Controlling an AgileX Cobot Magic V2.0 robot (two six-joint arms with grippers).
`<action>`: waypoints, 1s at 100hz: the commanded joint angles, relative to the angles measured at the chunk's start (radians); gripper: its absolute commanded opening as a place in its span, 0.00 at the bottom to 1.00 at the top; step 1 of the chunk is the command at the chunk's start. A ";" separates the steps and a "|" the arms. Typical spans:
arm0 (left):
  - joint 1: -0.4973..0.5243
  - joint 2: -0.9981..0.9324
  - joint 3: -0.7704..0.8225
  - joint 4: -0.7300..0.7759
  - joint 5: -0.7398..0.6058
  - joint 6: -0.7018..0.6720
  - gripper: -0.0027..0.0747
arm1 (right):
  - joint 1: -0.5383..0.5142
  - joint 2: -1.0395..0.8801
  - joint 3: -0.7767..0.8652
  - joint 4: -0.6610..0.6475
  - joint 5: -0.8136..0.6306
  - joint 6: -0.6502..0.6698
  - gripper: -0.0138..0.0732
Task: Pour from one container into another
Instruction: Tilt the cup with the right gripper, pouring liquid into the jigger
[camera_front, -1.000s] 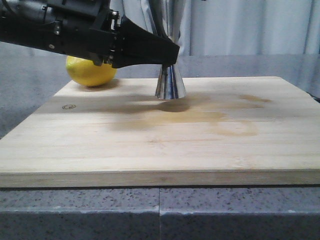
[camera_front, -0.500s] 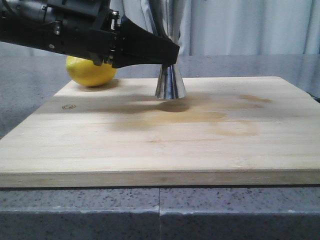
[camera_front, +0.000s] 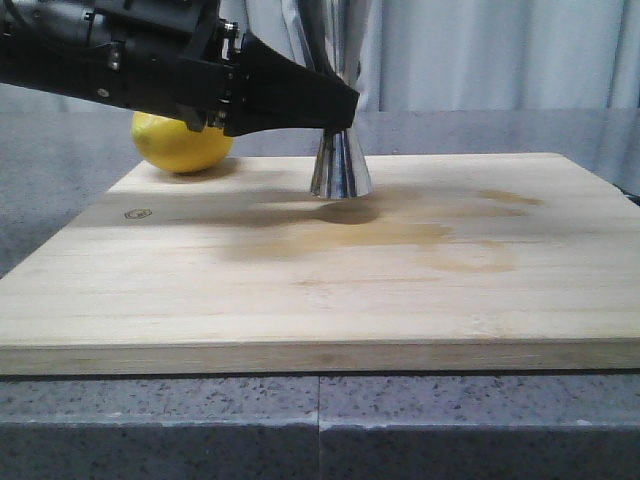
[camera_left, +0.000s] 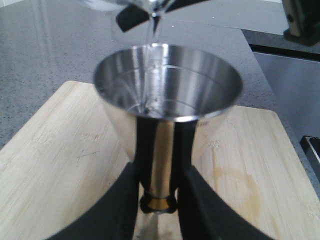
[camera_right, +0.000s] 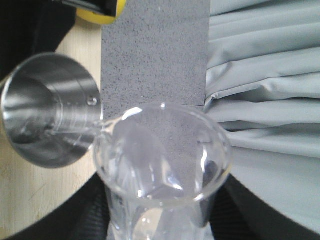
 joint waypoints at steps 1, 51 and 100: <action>-0.001 -0.054 -0.028 -0.077 0.068 0.002 0.24 | 0.002 -0.031 -0.036 -0.038 -0.063 -0.004 0.45; -0.001 -0.054 -0.028 -0.077 0.068 0.002 0.24 | 0.002 -0.031 -0.036 -0.075 -0.063 -0.004 0.45; -0.001 -0.054 -0.028 -0.077 0.068 0.002 0.24 | 0.002 -0.031 -0.036 -0.109 -0.063 -0.004 0.45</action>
